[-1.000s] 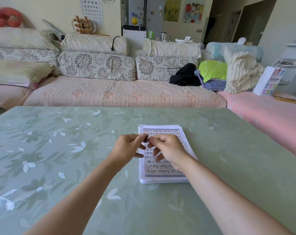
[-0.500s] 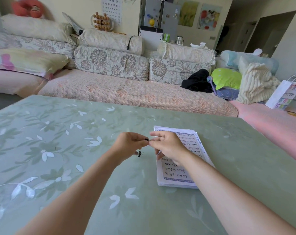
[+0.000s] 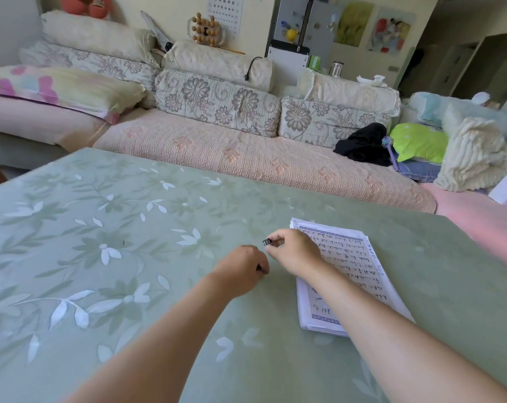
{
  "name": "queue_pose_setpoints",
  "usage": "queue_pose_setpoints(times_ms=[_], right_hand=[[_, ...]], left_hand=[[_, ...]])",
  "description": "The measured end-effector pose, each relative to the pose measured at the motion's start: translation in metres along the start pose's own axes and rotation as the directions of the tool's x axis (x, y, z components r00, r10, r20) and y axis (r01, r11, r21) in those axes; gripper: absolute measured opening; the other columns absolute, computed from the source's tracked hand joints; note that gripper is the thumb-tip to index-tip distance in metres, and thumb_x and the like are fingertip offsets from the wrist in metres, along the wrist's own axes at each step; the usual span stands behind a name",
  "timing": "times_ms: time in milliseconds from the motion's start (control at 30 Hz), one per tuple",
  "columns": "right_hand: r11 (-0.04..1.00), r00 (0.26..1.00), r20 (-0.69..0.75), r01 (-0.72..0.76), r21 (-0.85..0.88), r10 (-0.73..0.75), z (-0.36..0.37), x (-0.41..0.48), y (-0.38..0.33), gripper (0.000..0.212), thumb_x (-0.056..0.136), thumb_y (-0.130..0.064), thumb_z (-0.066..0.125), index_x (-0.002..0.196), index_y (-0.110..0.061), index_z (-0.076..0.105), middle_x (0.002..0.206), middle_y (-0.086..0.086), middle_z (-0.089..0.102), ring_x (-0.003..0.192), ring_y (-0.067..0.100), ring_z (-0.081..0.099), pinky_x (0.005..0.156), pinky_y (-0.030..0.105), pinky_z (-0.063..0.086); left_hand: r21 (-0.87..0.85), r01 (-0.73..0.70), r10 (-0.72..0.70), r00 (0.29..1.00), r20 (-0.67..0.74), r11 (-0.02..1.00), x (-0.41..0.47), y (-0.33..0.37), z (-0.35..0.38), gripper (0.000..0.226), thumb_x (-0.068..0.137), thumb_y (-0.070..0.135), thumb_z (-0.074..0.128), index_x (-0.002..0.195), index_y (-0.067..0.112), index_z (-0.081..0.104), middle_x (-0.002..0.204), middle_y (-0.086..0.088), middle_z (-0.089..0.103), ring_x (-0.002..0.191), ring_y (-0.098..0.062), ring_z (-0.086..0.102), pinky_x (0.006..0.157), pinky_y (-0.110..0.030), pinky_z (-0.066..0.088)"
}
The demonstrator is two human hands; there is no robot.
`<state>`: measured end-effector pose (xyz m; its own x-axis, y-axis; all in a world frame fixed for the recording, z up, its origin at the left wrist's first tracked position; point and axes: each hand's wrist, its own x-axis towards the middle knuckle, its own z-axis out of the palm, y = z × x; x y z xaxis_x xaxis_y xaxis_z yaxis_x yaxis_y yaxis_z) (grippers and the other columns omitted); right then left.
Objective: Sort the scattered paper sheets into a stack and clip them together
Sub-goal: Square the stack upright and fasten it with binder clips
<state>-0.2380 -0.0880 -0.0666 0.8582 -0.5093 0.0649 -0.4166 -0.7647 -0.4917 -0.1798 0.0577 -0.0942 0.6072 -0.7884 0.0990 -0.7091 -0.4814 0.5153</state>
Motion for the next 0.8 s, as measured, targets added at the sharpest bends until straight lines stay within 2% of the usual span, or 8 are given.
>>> queue_pose_setpoints(times_ms=[167,267,367,467,533,600,733,800], right_hand=[[0.973,0.978,0.102,0.195,-0.125,-0.183,0.034,0.008,-0.024,0.02,0.087,-0.032,0.065,0.105,-0.03,0.072,0.109,-0.004,0.064,0.109,0.019,0.058,0.089,0.029,0.045],[0.969,0.97,0.129,0.222,-0.106,-0.208,0.04,0.01,-0.027,0.028,0.087,-0.033,0.066,0.115,-0.029,0.071,0.109,-0.003,0.062,0.112,0.02,0.056,0.095,0.031,0.045],[0.975,0.969,0.131,0.217,-0.053,-0.209,0.025,0.002,-0.022,0.047,0.089,-0.038,0.068,0.134,-0.028,0.06,0.118,-0.005,0.06,0.108,0.014,0.053,0.099,0.03,0.042],[0.984,0.983,0.059,0.176,-0.002,-0.175,-0.004,-0.008,-0.002,0.041,0.093,-0.036,0.063,0.133,-0.03,0.06,0.125,-0.008,0.058,0.105,0.009,0.052,0.101,0.029,0.042],[0.99,0.989,0.025,0.143,0.003,-0.143,-0.026,-0.018,0.019,0.035,0.094,-0.032,0.06,0.129,-0.03,0.063,0.127,-0.009,0.056,0.113,0.01,0.053,0.099,0.026,0.04],[0.994,0.994,-0.001,0.113,-0.01,-0.113,-0.049,-0.032,0.043,0.031,0.094,-0.03,0.059,0.125,-0.032,0.064,0.127,-0.011,0.053,0.116,0.01,0.052,0.095,0.025,0.038],[0.992,0.994,0.03,0.103,-0.07,-0.101,-0.078,-0.066,0.092,0.03,0.088,-0.044,0.067,0.118,-0.041,0.063,0.121,-0.018,0.05,0.114,0.007,0.049,0.102,0.031,0.041],[0.992,0.993,0.058,0.105,-0.064,-0.101,-0.084,-0.085,0.11,0.037,0.079,-0.055,0.071,0.114,-0.044,0.064,0.117,-0.02,0.05,0.109,0.004,0.049,0.103,0.032,0.043]], left_hand=[[0.065,0.142,-0.134,0.984,-0.117,0.988,-0.008,-0.032,-0.022,0.033,0.088,0.006,0.051,0.114,0.02,0.064,0.109,-0.005,0.06,0.101,-0.025,0.06,0.08,-0.032,0.047],[0.108,0.178,-0.165,0.979,-0.117,0.978,-0.013,-0.045,-0.031,0.025,0.091,0.012,0.055,0.111,0.018,0.069,0.117,-0.004,0.053,0.103,-0.025,0.06,0.08,-0.027,0.045],[0.147,0.188,-0.17,0.977,-0.125,0.971,-0.016,-0.043,-0.034,0.029,0.091,0.023,0.059,0.12,0.022,0.065,0.127,-0.003,0.049,0.112,-0.023,0.054,0.085,-0.027,0.042],[0.267,0.174,-0.109,0.965,-0.24,0.948,-0.011,-0.028,-0.033,0.034,0.09,0.034,0.059,0.124,0.031,0.061,0.129,0.003,0.051,0.121,-0.022,0.04,0.098,-0.033,0.039],[0.171,0.122,-0.071,0.958,-0.279,0.978,-0.006,-0.008,-0.031,0.032,0.091,0.034,0.059,0.122,0.032,0.062,0.124,0.004,0.055,0.118,-0.021,0.041,0.097,-0.034,0.04],[0.084,0.021,0.0,0.968,-0.25,0.996,-0.002,0.017,-0.025,0.029,0.09,0.033,0.06,0.119,0.031,0.063,0.119,0.004,0.057,0.114,-0.02,0.043,0.096,-0.034,0.042],[0.059,-0.164,0.168,0.983,-0.072,0.985,-0.001,0.064,-0.004,0.027,0.083,0.048,0.067,0.107,0.035,0.064,0.115,0.008,0.055,0.113,-0.014,0.044,0.097,-0.036,0.043],[0.071,-0.259,0.256,0.965,0.051,0.963,-0.002,0.084,0.005,0.042,0.071,0.062,0.073,0.102,0.036,0.064,0.114,0.01,0.054,0.107,-0.009,0.04,0.098,-0.032,0.042]])
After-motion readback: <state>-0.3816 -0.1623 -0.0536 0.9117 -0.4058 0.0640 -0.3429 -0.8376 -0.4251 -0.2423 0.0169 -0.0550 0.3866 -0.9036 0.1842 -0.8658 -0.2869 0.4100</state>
